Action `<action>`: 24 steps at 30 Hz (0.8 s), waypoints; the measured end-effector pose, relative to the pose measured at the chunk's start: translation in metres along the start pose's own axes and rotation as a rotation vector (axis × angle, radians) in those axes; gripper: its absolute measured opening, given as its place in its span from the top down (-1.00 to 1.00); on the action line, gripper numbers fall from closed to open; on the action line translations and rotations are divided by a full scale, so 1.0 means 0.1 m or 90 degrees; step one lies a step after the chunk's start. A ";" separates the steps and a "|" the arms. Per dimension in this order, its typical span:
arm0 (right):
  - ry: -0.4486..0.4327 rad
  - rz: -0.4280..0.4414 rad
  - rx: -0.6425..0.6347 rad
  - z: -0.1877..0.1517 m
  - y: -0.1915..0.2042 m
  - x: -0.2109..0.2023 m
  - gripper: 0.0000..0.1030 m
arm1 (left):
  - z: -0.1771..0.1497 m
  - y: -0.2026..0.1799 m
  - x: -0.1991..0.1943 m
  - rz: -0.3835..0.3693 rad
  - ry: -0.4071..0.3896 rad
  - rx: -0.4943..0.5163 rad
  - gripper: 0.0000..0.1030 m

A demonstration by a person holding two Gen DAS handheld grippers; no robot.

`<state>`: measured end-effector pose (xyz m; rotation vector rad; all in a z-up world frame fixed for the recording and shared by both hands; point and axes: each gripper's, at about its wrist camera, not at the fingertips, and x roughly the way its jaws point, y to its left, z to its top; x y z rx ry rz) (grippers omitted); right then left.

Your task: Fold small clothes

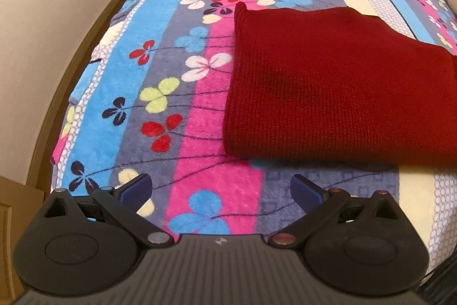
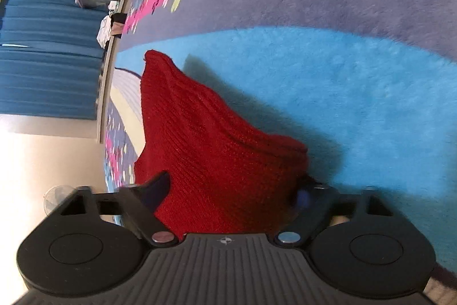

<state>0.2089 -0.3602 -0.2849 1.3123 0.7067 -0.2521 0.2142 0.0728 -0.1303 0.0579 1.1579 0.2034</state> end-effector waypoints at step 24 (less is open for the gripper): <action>-0.063 -0.193 -0.147 -0.16 0.57 0.05 0.66 | 0.07 0.79 1.12 0.029 0.016 -0.142 -1.00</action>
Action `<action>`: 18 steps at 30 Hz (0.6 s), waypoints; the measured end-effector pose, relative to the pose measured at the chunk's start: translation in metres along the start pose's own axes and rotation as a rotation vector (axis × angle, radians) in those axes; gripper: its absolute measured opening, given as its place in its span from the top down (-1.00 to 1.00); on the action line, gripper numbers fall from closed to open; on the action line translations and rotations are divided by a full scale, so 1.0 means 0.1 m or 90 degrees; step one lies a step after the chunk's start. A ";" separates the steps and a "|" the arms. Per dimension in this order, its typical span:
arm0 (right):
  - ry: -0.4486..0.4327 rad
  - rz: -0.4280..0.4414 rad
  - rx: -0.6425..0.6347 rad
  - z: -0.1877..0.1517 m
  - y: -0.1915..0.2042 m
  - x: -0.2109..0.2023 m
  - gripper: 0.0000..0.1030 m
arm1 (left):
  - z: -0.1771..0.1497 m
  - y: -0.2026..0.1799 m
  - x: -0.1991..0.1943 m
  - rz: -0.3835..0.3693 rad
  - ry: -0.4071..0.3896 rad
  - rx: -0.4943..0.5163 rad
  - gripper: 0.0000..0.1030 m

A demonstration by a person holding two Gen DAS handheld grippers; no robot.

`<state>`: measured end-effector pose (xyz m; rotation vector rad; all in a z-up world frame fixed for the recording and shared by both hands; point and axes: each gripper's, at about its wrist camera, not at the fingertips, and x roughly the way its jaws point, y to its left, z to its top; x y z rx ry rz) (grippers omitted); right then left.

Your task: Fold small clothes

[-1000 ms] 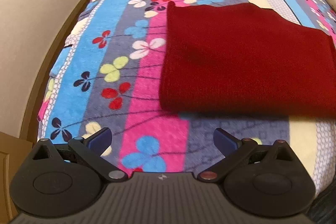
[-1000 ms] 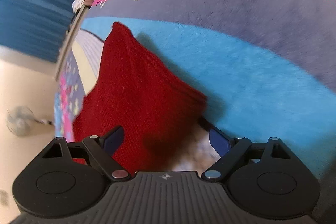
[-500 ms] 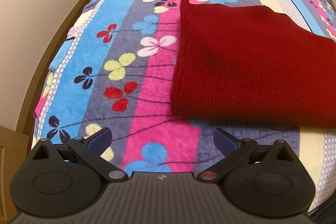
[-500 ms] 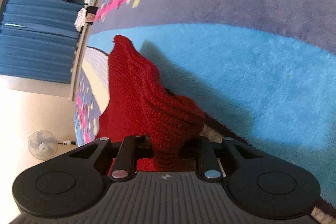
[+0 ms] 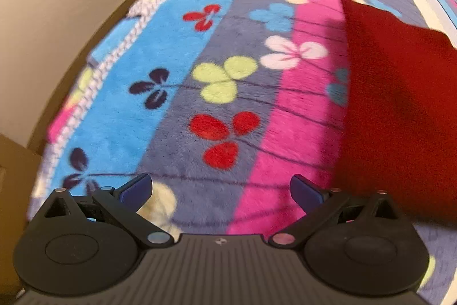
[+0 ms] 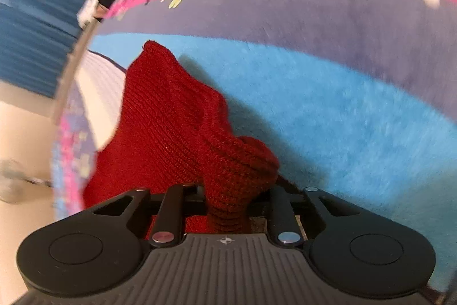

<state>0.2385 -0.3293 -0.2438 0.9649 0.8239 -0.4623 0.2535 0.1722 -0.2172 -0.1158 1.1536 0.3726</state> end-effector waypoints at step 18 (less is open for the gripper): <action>-0.128 0.139 -1.189 -3.78 2.37 -0.13 0.68 | 0.02 0.22 0.20 -0.116 -0.072 -0.008 -0.94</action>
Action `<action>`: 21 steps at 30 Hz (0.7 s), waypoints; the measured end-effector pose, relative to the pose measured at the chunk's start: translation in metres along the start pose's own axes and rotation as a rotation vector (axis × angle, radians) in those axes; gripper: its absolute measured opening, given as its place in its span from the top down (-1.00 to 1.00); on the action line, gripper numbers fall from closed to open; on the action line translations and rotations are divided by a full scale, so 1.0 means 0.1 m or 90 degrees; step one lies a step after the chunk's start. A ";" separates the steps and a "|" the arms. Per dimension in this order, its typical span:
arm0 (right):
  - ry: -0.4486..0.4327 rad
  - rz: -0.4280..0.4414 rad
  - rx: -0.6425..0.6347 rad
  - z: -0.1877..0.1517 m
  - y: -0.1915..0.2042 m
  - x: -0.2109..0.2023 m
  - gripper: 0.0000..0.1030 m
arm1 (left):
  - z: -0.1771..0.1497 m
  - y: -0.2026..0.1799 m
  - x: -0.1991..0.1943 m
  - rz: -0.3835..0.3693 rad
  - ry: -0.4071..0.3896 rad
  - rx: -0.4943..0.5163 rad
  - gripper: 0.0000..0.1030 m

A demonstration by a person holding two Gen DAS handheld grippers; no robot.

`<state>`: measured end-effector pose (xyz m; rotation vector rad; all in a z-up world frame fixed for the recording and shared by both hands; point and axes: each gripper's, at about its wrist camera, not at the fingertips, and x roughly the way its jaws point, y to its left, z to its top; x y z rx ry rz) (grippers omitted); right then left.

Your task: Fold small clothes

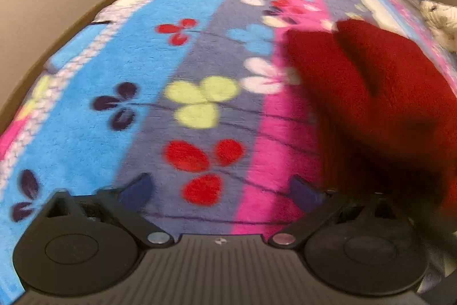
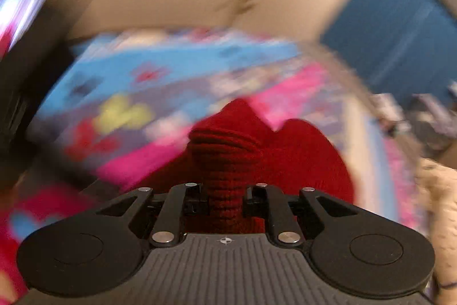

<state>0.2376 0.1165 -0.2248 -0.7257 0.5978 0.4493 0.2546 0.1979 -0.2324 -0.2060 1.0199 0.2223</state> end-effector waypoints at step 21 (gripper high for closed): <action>0.020 0.201 0.022 -0.10 0.11 -0.25 -0.42 | 0.08 0.16 -0.20 -0.067 -0.053 -0.051 -0.98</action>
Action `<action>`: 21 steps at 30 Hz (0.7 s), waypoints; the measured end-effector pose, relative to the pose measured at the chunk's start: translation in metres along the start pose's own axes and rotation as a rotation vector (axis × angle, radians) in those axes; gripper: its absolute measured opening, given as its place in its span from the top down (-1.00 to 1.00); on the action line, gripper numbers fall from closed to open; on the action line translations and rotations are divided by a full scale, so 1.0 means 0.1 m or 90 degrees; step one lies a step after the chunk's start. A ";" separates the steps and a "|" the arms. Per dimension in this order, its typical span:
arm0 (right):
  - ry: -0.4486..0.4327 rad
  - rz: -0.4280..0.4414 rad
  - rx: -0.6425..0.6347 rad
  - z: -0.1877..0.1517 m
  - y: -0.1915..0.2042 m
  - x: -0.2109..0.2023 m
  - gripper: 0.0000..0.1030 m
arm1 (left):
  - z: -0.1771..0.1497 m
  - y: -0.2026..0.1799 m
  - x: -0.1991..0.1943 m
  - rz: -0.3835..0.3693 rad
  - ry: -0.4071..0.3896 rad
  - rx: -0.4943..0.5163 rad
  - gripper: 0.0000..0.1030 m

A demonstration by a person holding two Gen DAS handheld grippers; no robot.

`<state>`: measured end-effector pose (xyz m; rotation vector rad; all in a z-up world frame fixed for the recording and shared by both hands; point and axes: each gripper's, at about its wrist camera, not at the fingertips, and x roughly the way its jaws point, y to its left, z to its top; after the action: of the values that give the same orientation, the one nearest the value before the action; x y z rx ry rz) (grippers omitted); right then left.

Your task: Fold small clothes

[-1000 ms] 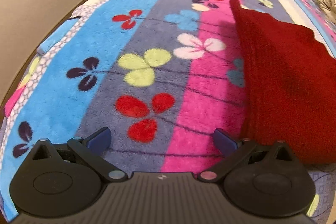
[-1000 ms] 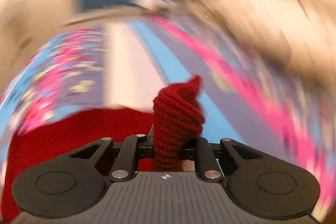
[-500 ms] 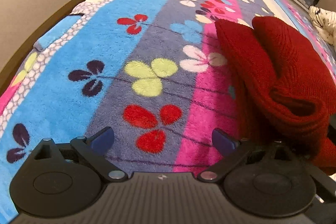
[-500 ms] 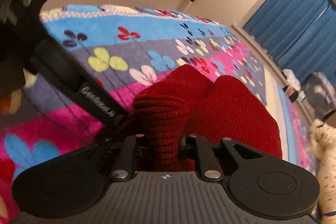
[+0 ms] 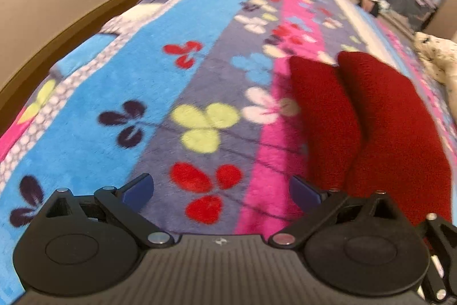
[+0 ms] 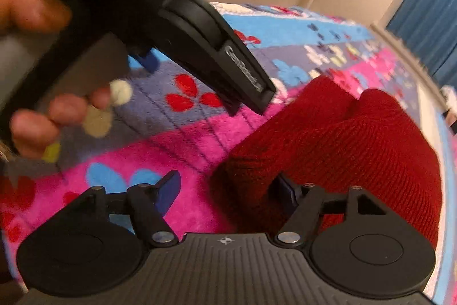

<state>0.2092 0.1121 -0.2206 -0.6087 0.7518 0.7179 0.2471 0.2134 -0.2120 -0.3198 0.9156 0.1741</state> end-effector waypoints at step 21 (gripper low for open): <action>0.143 -0.181 0.249 -0.71 -0.64 -0.23 -0.06 | -0.51 -0.34 -1.16 0.057 0.015 0.084 -0.99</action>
<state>0.2181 0.0145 -0.2289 -0.4286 0.9611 0.2298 0.1485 0.1628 -0.1413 -0.1594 0.9608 0.1909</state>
